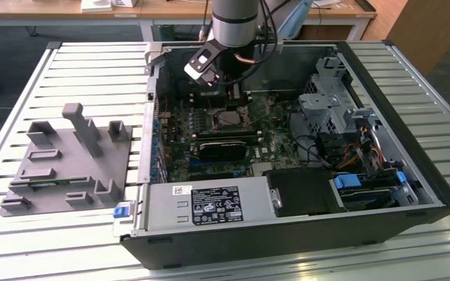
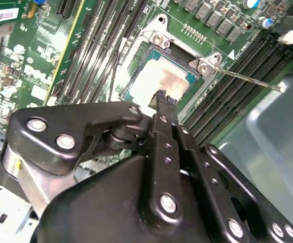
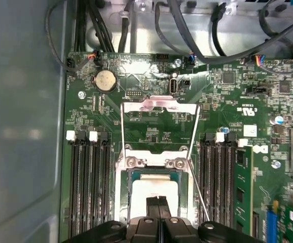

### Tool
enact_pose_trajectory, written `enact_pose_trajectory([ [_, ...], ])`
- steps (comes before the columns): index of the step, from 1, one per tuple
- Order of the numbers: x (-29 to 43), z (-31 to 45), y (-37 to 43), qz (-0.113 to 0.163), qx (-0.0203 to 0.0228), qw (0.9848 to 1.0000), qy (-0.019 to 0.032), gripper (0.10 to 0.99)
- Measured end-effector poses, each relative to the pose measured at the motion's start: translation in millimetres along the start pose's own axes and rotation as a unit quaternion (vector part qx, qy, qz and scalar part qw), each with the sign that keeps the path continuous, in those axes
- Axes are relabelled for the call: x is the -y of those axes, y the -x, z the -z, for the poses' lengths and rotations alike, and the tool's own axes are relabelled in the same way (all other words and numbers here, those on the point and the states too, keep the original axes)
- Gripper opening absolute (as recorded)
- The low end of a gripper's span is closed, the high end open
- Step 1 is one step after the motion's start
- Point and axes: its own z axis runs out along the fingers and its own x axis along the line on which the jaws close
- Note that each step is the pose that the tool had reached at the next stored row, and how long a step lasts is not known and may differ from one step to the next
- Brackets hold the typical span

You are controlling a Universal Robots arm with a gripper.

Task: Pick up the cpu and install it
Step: 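Close the cpu cover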

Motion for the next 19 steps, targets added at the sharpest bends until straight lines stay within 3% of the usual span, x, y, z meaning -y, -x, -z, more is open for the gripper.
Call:
enact_pose_trajectory([
  [3,-0.3,8.3,0.0,0.0,0.0,1.0,0.0,0.106],
  [10,-1.6,37.5,0.1,0.0,0.0007,1.0,0.0,0.106],
  [17,-2.0,37.2,6.0,0.0,0.0007,1.0,0.0,0.106],
  [19,-6.6,36.7,6.1,0.0,0.0007,1.0,0.0,0.106],
])
